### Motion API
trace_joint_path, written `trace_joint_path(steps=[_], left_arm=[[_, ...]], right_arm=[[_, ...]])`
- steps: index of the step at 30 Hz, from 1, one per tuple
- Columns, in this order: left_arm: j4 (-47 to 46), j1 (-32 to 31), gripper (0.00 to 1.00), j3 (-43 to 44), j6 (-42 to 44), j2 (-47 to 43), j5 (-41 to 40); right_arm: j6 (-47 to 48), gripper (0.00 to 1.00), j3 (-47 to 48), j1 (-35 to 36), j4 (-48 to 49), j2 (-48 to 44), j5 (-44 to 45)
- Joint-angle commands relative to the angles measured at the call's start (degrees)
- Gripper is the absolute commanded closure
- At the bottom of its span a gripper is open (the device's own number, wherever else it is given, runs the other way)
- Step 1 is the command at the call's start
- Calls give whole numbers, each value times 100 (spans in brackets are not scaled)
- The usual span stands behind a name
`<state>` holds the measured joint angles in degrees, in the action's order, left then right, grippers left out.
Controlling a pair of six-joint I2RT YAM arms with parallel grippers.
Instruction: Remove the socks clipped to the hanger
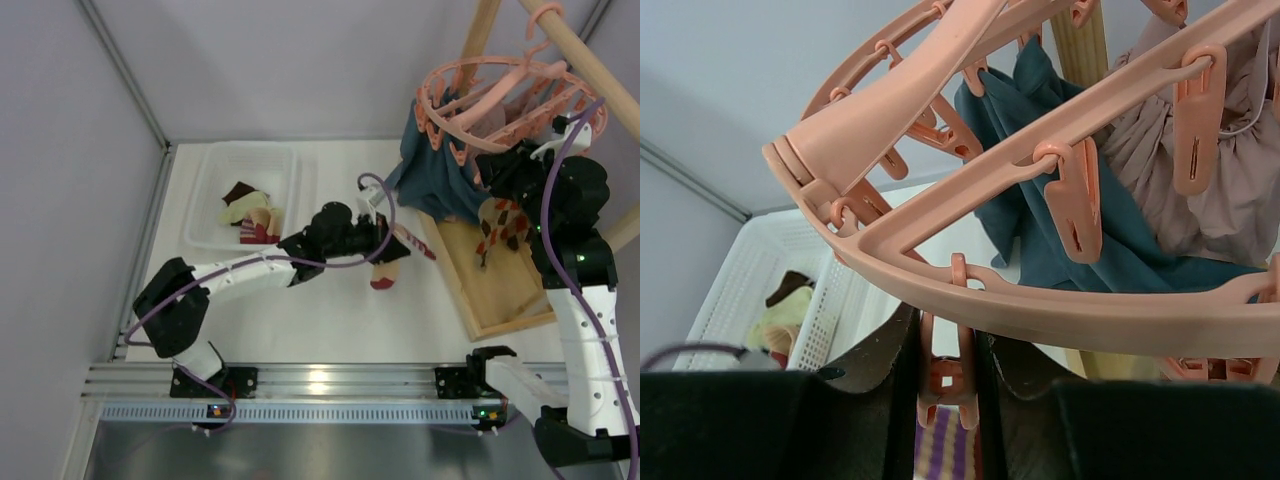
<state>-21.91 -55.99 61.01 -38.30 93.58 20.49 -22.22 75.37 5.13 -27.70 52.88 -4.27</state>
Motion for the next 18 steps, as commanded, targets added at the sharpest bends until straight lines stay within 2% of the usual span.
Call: trace_joint_path(steps=[1, 3, 4, 8, 14, 18], left_arm=[[825, 895, 100, 51, 164, -700, -237], [1432, 1440, 100, 173, 454, -1033, -649], [2088, 1702, 100, 365, 821, -1130, -1339], [3332, 2214, 100, 814, 1492, -1482, -3160], [3518, 3128, 100, 631, 1458, -2028, -3402], [3544, 3357, 100, 832, 1493, -1652, -3369]], right_arm=[[-19, 100, -5, -20, 107, -94, -21], [-46, 100, -31, -12, 107, -103, -47], [-72, 100, -66, -20, 116, -120, -65], [-134, 100, -128, -20, 160, -147, -179], [-248, 100, -348, -29, 309, -164, -320], [-117, 100, -50, -20, -76, 20, -232]])
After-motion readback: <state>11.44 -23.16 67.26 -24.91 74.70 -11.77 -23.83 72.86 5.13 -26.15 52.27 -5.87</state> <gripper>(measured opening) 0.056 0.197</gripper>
